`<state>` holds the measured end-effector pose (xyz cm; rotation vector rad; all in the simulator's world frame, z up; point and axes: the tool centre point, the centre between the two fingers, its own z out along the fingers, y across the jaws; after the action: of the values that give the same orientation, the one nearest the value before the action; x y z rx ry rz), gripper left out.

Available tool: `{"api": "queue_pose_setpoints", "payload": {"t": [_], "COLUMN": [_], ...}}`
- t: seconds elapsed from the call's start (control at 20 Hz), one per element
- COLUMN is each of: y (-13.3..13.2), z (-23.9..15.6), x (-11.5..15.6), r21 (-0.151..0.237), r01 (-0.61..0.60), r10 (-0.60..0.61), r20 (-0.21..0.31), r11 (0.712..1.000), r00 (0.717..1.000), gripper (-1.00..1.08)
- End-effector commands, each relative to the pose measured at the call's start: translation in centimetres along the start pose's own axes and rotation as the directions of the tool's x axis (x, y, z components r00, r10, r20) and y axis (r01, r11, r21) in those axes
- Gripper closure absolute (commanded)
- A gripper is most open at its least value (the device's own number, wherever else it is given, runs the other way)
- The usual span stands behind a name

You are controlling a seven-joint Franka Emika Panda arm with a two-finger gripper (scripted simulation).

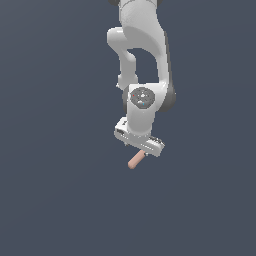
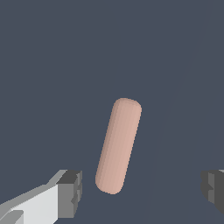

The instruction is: Pick up the object and move it to a goal position.

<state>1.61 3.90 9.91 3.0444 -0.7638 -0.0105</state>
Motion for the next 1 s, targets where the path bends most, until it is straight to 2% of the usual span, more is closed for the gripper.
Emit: {"api": "queue_pose_setpoints", "payload": {"t": [0.0,0.45,0.95], "y": [-0.3,-1.0,-1.1], "z": [0.7,2.5,3.1], "x": [0.1,0.4,0.4], "r21": [0.002,0.005,0.005], "r01": [-0.064,-0.209,-0.239], "r10": [0.064,0.209,0.239], "r20": [-0.001,-0.004,-0.004], "r11": [0.998,0.978,0.971], "r00": [0.998,0.978,0.971], "gripper": [-0.92,-0.92,-0.92]}}
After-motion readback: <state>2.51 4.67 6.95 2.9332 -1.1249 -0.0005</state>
